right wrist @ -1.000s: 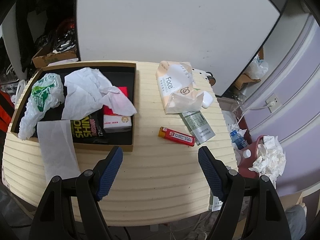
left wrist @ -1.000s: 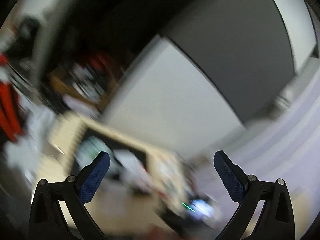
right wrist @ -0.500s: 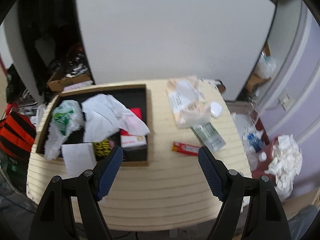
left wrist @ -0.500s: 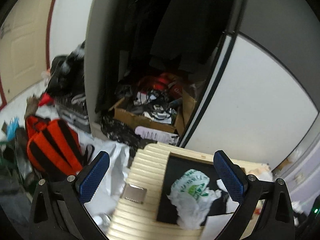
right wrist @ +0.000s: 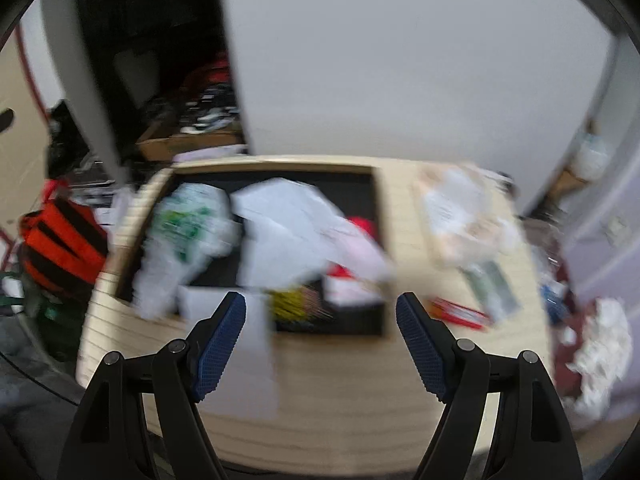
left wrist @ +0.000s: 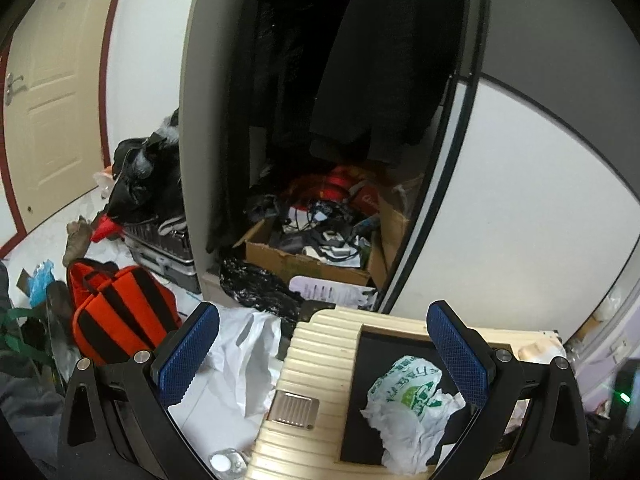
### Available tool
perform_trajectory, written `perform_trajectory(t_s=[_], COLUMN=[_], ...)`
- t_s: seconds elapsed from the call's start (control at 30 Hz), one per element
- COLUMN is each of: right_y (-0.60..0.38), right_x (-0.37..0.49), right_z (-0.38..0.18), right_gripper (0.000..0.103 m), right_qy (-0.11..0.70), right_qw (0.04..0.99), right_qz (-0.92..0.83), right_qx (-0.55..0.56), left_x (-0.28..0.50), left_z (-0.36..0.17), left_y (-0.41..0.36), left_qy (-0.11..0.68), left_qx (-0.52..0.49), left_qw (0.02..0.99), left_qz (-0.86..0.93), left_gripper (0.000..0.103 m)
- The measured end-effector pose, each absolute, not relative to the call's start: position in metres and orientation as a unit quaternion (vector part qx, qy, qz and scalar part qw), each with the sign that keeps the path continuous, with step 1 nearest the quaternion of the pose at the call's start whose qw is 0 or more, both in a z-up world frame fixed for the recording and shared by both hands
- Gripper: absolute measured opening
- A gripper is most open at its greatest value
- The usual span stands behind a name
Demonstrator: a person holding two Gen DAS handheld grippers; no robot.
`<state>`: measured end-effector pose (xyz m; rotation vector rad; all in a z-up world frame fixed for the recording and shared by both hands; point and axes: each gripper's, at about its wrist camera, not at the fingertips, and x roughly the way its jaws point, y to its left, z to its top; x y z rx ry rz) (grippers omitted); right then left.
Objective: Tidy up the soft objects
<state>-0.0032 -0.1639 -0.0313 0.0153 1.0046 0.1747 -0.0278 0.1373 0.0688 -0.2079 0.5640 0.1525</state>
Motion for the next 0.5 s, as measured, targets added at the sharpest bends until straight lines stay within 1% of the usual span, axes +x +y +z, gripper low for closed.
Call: perform_trajectory(t_s=[0.23, 0.37, 0.5], right_y=[-0.102, -0.106, -0.135], right_x=[0.044, 0.026, 0.004], right_z=[-0.048, -0.036, -0.025], right_gripper=[0.076, 0.076, 0.076], right_qy=[0.53, 0.519, 0.505], right_qw=[0.839, 0.846, 0.857], right_qz=[0.12, 0.123, 0.094], right_qx=[0.007, 0.001, -0.028], left_x=[-0.026, -0.025, -0.027], left_z=[0.066, 0.064, 0.065], left_y=[0.142, 0.146, 0.144], left_qy=[0.281, 0.286, 0.287], left_qx=[-0.092, -0.1, -0.108], left_qw=[0.952, 0.949, 0.948], left_qz=[0.086, 0.089, 0.088], left_gripper=[0.103, 0.103, 0.103])
